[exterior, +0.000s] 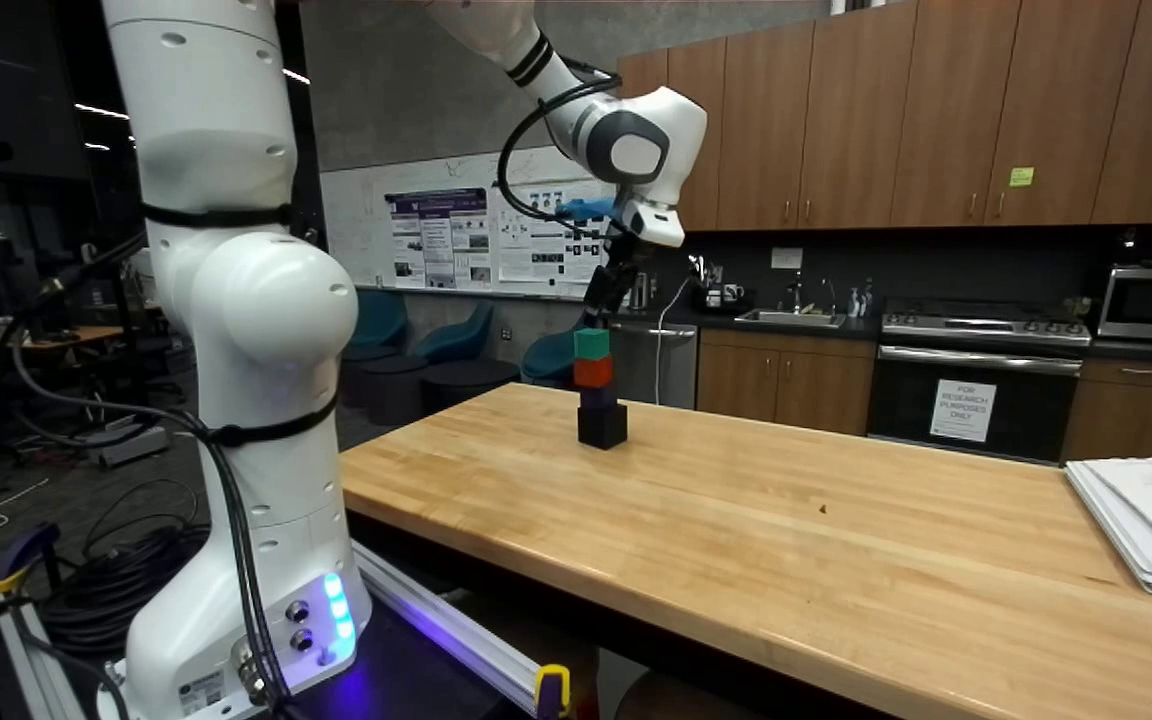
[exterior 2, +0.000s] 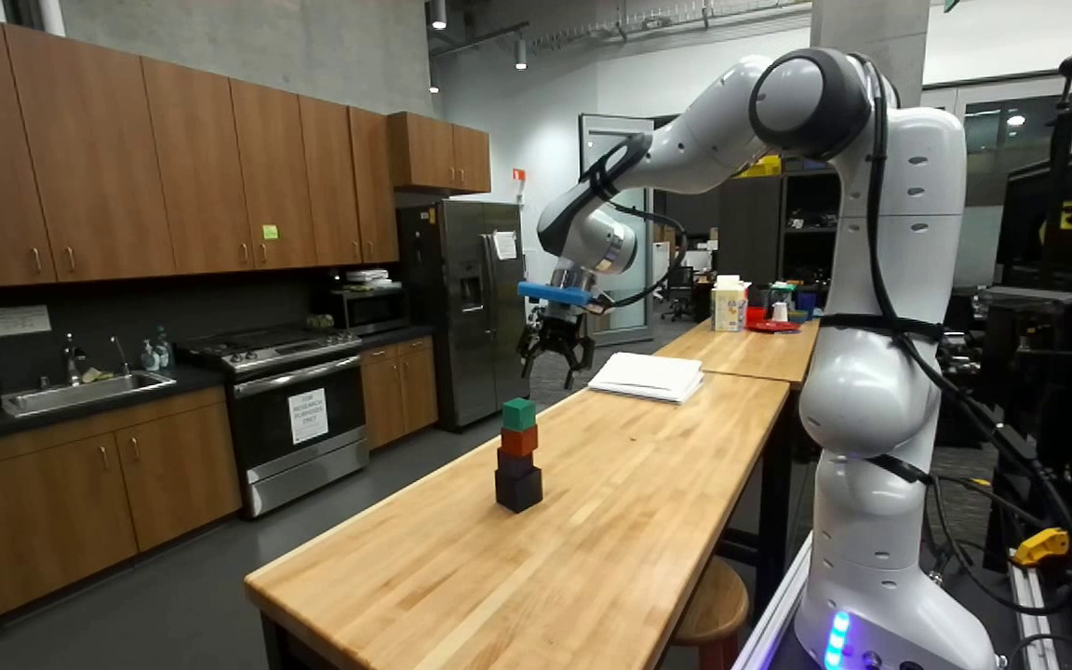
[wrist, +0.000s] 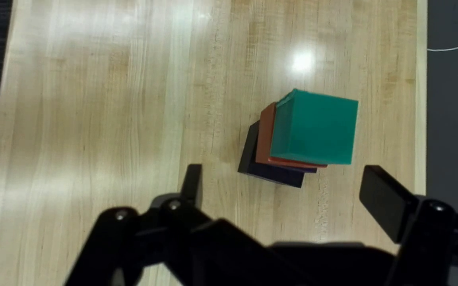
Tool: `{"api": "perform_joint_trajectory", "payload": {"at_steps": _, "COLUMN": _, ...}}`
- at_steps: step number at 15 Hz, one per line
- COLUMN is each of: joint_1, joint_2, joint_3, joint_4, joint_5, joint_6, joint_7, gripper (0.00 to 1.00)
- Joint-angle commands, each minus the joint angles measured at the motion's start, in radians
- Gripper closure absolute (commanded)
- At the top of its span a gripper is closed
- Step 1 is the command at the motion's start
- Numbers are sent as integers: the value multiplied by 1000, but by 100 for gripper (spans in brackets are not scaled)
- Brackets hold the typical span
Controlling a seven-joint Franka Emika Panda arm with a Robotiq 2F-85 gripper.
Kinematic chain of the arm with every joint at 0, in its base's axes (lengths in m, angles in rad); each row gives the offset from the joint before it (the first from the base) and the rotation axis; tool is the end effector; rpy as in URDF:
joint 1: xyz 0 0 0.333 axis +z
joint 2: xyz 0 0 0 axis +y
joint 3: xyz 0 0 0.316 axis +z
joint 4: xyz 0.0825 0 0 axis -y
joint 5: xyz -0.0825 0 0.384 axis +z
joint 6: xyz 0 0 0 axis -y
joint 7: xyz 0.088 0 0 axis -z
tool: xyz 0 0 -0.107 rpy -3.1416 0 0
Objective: Move both the green cube and orange cube to the table
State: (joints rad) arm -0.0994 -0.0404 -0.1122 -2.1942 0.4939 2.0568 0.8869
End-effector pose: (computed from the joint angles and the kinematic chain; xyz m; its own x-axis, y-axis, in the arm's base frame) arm 0.5102 -0.0839 0.3998 0.2257 -0.8877 -0.4012 -0.9729 -0.1839 -0.1404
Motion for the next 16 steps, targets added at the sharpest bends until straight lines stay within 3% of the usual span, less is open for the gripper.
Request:
{"api": "perform_joint_trajectory", "payload": {"at_steps": 1, "joint_1": -19, "joint_2": 58, "joint_3": -16, "joint_4": 40, "joint_5": 55, "joint_6": -32, "joint_7": -27, "gripper": 0}}
{"api": "perform_joint_trajectory", "payload": {"at_steps": 16, "joint_1": -34, "joint_2": 218, "joint_3": -22, "joint_4": 80, "joint_5": 162, "joint_6": -7, "joint_7": -78, "gripper": 0}}
